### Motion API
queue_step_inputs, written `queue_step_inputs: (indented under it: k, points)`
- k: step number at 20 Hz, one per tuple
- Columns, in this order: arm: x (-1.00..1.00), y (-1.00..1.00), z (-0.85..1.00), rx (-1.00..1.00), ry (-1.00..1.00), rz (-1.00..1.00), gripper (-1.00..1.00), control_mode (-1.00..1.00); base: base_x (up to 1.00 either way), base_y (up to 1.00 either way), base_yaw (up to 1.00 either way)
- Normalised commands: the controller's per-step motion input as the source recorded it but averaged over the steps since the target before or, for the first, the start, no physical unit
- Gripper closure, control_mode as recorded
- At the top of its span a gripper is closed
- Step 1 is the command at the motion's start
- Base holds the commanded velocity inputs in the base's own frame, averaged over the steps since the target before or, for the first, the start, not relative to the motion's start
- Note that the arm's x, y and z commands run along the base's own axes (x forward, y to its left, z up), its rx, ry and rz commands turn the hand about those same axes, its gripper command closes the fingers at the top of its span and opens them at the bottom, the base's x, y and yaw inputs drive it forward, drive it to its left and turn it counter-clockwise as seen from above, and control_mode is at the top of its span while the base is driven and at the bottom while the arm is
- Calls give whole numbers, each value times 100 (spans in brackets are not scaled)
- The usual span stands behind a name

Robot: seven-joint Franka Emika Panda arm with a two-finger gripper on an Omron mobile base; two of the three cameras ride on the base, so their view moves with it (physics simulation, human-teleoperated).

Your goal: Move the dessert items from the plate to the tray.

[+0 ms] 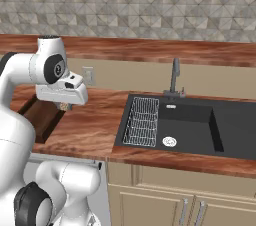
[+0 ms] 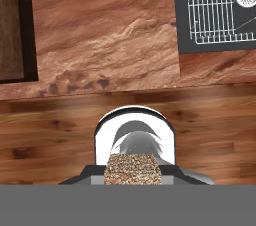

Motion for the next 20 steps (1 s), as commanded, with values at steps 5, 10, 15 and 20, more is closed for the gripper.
queue_step_inputs:
  k: [5, 10, 15, 20]
  points:
    - [0, 0, 0, 0, 0, 0, 100, 100, 21, 100, -12]
    - [0, 0, 0, 0, 0, 0, 100, 100, 39, 100, -12]
    - [0, 0, 0, 0, 0, 0, 100, 100, 38, 81, -8]
    - [2, 0, 0, 0, -2, 0, 100, -100, 0, 0, 0]
